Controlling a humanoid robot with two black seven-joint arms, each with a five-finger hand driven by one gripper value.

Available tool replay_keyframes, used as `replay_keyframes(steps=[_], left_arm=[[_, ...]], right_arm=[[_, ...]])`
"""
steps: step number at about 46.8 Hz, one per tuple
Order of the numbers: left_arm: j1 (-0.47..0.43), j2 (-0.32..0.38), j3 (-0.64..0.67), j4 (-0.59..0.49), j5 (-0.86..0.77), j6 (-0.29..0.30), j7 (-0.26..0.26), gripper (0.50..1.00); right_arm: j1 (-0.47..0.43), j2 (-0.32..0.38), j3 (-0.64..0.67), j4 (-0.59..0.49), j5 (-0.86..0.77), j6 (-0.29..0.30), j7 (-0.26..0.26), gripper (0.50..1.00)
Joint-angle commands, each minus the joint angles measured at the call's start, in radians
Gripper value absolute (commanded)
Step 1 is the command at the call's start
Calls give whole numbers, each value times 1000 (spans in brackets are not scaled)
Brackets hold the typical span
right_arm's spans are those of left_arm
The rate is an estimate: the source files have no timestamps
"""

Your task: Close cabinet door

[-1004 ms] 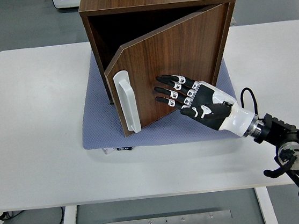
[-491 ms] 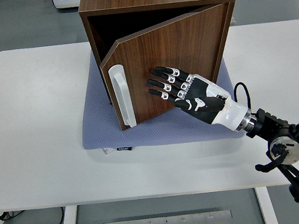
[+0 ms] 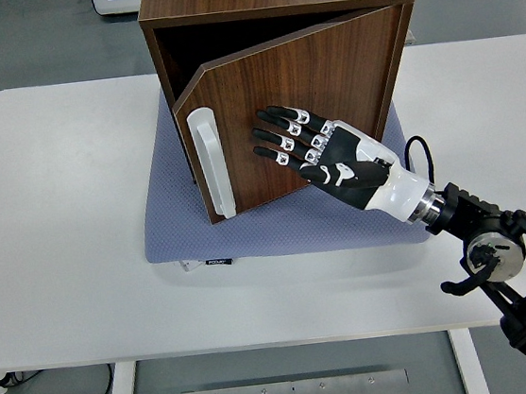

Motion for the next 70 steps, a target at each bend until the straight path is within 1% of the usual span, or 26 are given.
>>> replay_keyframes(steps=[1,10,19,32,46,53,64,70], left_arm=[[0,0,0,0,0,-1,0,1000],[0,0,0,0,-1,-1,0,1000],[0,0,0,0,0,-1,0,1000],[0,0,0,0,0,1,0,1000],[0,0,0,0,0,-1,0,1000],[0,0,0,0,0,1,0,1000],[0,0,0,0,0,1,0,1000],[0,0,0,0,0,1,0,1000]], right_arm=[[9,0,0,-13,0,0,6,1000],[43,3,2,-54,0,0,23,1000],[86,20,5,-100,0,0,24,1000],[115,37,3,-114,0,0,24,1000],[142,39,-6,-128,0,0,23,1000],[167,66,-8,-151,-3,0,23,1000],[202,69,-8,-176,-3,0,24,1000],[214,71,-5,-191,-3,-20,24,1000]])
